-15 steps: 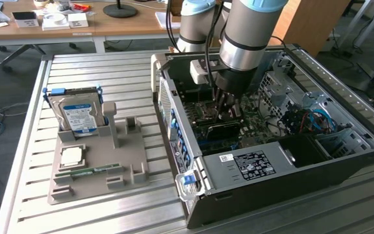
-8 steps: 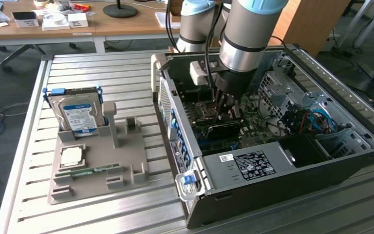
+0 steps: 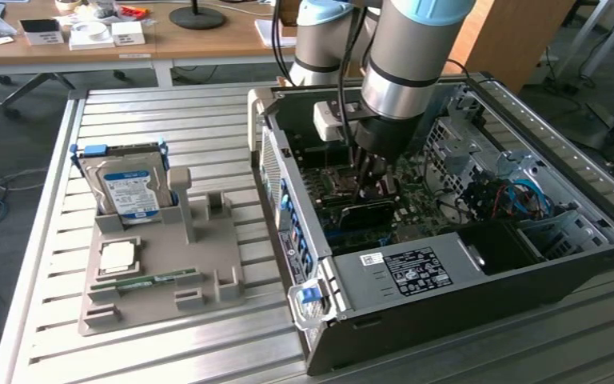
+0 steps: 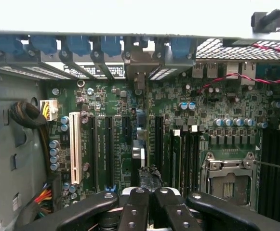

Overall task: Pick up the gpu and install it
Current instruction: 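Press down on the gpu until it lock into place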

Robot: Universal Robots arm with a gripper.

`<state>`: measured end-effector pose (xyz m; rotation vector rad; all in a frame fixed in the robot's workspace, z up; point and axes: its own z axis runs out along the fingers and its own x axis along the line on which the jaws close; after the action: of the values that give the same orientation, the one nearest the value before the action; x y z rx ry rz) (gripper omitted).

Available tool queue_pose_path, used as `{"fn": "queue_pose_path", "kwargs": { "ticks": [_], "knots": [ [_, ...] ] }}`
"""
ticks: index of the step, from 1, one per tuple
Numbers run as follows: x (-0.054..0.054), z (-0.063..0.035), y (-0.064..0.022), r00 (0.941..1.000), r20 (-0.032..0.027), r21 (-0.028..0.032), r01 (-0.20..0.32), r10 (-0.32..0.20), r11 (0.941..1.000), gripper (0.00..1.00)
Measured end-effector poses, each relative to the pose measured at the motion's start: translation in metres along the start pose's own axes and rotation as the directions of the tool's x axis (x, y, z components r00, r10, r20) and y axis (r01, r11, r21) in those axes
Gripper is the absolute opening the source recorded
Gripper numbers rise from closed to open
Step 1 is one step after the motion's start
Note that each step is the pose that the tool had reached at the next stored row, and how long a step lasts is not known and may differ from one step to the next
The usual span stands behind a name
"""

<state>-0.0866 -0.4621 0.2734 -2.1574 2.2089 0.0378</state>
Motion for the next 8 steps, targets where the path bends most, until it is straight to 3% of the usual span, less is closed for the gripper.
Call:
{"fn": "queue_pose_path", "kwargs": {
  "ticks": [8],
  "knots": [
    [-0.0013, 0.0031, -0.0002, 1.0000, 0.0000, 0.0000, 0.000, 0.000, 1.0000, 0.11]
  ]
}}
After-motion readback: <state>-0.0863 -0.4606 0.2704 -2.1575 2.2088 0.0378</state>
